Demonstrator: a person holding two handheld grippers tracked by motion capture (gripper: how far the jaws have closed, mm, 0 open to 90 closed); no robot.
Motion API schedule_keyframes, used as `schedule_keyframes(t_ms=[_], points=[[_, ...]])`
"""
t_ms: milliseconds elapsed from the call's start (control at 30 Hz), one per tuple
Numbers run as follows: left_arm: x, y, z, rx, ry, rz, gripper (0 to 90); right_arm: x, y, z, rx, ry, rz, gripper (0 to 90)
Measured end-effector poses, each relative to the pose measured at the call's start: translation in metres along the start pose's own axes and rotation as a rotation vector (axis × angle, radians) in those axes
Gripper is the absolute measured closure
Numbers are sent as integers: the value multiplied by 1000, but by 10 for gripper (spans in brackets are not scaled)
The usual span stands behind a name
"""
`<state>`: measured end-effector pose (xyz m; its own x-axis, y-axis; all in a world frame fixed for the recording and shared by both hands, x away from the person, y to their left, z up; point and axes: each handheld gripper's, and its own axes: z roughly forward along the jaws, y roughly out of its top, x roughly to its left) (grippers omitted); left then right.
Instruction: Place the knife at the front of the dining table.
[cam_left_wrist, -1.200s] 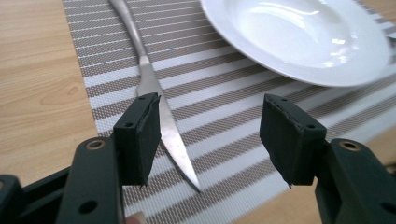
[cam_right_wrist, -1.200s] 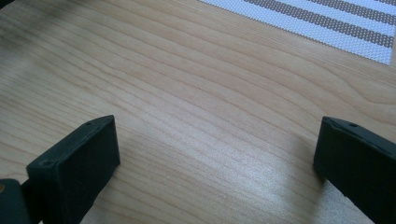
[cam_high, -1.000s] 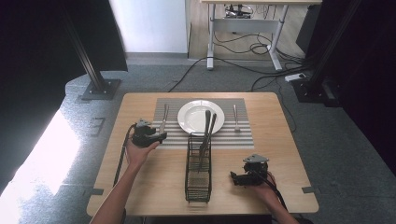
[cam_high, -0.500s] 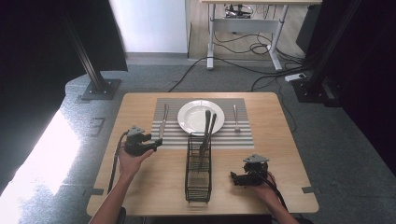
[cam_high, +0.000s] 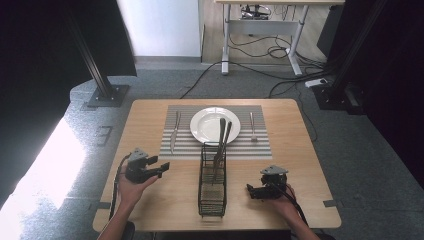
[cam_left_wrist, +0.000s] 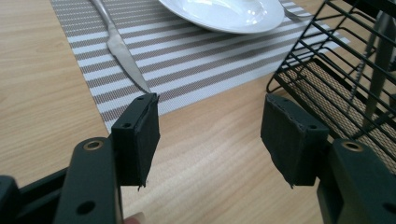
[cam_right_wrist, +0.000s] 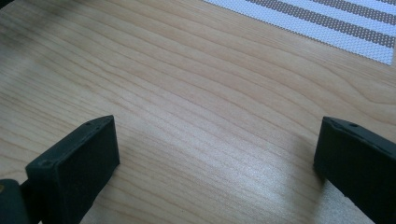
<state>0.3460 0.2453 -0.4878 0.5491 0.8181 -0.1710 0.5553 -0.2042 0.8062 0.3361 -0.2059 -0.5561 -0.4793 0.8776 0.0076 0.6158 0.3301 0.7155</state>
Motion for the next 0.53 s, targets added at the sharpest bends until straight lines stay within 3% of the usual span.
schedule_keyframes(t_ms=[533], points=[[-2,0,4,22,-11,10,343,0,0,0,0,0,0,0]])
